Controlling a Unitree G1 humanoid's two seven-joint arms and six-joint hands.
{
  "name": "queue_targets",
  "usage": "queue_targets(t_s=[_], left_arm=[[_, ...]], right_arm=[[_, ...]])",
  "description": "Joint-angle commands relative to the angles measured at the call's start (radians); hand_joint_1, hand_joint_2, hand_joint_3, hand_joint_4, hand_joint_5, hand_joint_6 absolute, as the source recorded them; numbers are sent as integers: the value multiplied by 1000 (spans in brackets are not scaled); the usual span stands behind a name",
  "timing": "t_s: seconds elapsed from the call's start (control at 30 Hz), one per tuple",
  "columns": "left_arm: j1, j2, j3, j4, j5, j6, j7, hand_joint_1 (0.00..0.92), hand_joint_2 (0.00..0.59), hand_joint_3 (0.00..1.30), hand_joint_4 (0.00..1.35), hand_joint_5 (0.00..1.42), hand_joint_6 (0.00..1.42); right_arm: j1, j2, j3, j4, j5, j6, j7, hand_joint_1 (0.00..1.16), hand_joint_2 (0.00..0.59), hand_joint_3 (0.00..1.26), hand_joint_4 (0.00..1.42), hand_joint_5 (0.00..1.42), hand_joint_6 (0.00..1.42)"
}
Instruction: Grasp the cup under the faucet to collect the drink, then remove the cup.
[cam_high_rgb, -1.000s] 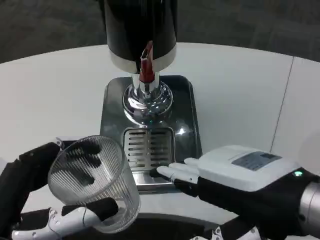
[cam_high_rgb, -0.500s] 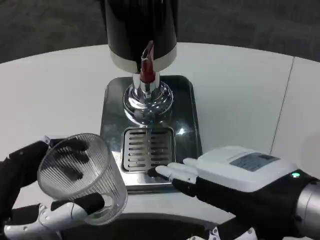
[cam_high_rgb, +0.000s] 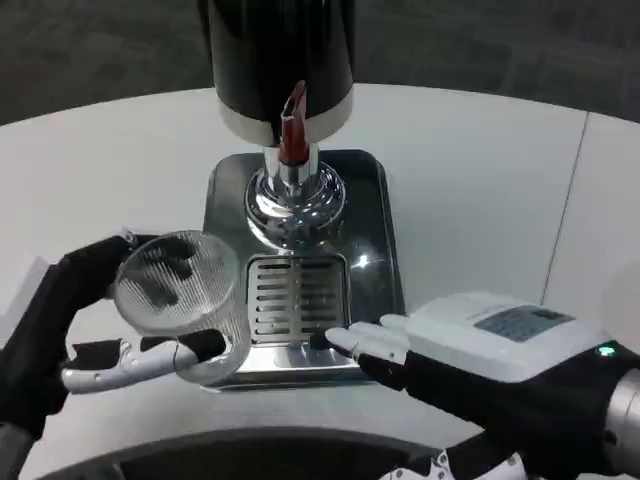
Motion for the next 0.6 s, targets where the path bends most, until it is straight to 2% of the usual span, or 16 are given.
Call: queue_targets(t_s=[0.03, 0.33, 0.6], left_arm=[[-90, -1, -40, 96, 23, -45, 50, 704, 17, 654, 567, 758, 708], [-250, -34, -142, 228, 95, -13, 120, 698, 16, 655, 568, 759, 720], [-334, -29, -200, 341, 145, -18, 171, 689, 20, 659, 568, 770, 730]], right_arm=[[10, 4, -12, -14, 0, -12, 11, 421, 432, 0, 0, 0, 0], [28, 14, -36, -14, 3, -26, 19, 425, 431, 0, 0, 0, 0], [51, 32, -75, -14, 6, -55, 33, 426, 431, 0, 0, 0, 0]])
